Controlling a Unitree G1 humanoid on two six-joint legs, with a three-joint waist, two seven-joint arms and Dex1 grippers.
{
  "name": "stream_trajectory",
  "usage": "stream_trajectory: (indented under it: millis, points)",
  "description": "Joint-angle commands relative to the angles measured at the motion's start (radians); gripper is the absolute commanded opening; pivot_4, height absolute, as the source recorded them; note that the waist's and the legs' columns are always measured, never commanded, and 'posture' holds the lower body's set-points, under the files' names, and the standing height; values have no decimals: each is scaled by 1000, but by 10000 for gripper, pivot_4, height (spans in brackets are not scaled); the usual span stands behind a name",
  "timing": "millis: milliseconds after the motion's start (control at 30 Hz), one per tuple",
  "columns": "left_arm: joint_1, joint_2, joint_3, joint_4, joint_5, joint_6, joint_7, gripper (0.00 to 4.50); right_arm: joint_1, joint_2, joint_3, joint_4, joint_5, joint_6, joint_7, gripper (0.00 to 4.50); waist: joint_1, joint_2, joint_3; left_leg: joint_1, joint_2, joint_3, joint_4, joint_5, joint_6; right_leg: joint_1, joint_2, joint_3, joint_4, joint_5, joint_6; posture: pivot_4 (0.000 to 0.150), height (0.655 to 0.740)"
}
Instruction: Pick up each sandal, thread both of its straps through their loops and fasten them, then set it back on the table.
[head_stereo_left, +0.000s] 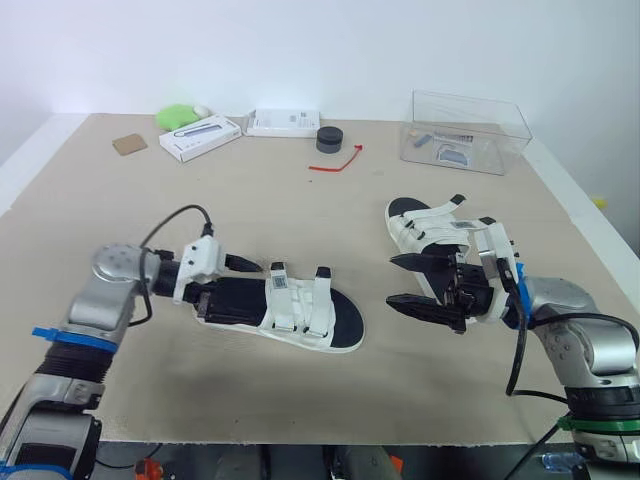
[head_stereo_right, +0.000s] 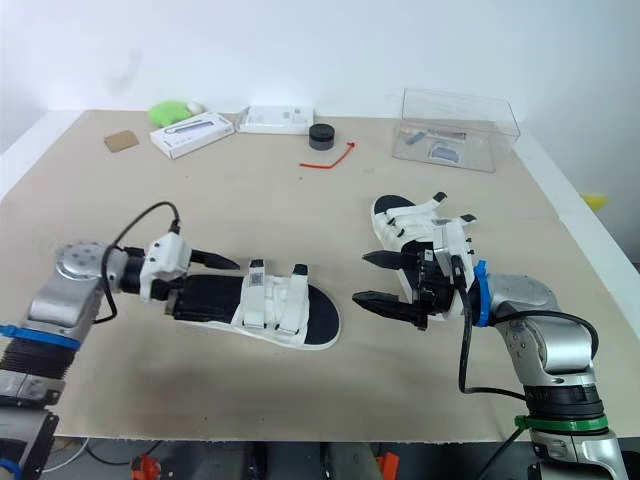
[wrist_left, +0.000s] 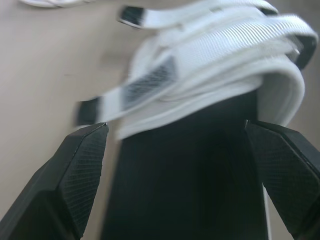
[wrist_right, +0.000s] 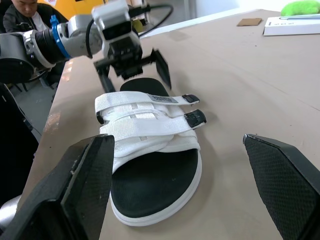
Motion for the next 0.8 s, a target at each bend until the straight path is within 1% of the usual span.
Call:
stream_trajectory:
  millis: [33, 233, 367, 467, 500, 533, 567, 700, 767, 800]
  points:
    - [-29, -56, -26, 9, 33, -86, 43, 45000, 22, -18, -24, -27, -12, -44, 1, 44358, 3, 0, 0, 0, 0, 0, 0, 0, 0, 0, 0, 0, 0, 0, 0, 1500, 7400]
    - [-95, -133, -47, 80, 45, -127, 78, 45000, 32, -22, -22, -11, -42, -82, -5, 44358, 3, 0, 0, 0, -1, -1, 2, 0, 0, 1, 0, -1, 0, 0, 1, 1500, 7400]
    - [-154, -181, -55, 176, 68, -172, 94, 45000, 40, -20, -23, -8, -55, -102, -12, 44358, 3, 0, 0, 0, -1, -1, 3, 0, 0, 1, 0, -1, 0, 1, 1, 1500, 7400]
    - [-163, -192, -67, 209, 73, -180, 76, 38581, 39, -19, -21, -5, -56, -107, -16, 45000, 1, 0, 0, 0, -1, -1, 3, 0, 0, 2, 0, 0, 1, 1, 1, 1500, 7400]
    - [-162, -195, -72, 212, 71, -175, 71, 35096, 38, -19, -20, -6, -55, -108, -17, 45000, 0, 0, 0, 0, -1, -1, 3, 0, 0, 1, 0, 0, 1, 1, 1, 1500, 7400]
    - [-161, -198, -75, 214, 72, -175, 70, 29598, 38, -18, -20, -6, -55, -110, -18, 45000, 0, 0, 0, 0, -1, -1, 3, 0, 0, 1, 0, 0, 1, 1, 1, 1500, 7400]
    - [-161, -200, -77, 216, 73, -177, 71, 25765, 38, -18, -20, -7, -53, -110, -19, 45000, 1, 0, 0, 0, -1, -1, 3, 0, 0, 1, 0, -1, 1, 1, 1, 1500, 7400]
    - [-168, -207, -71, 227, 72, -174, 83, 7263, 32, -13, -16, -7, -46, -105, -21, 45000, 1, 0, 0, 0, -1, -2, 3, 0, 0, 2, 0, -1, 1, 1, 1, 1500, 7400]
    - [-173, -208, -70, 232, 77, -172, 94, 520, 26, -8, -13, -6, -41, -101, -23, 45000, 1, 1, 0, 0, -1, -1, 3, 0, 0, 2, 0, 0, 1, 1, 1, 1500, 7400]
    - [-175, -208, -67, 234, 79, -169, 106, 520, 22, -4, -10, -5, -40, -99, -24, 45000, 1, 1, 0, 0, -1, -1, 3, 0, 0, 2, 0, 0, 1, 1, 1, 1500, 7400]
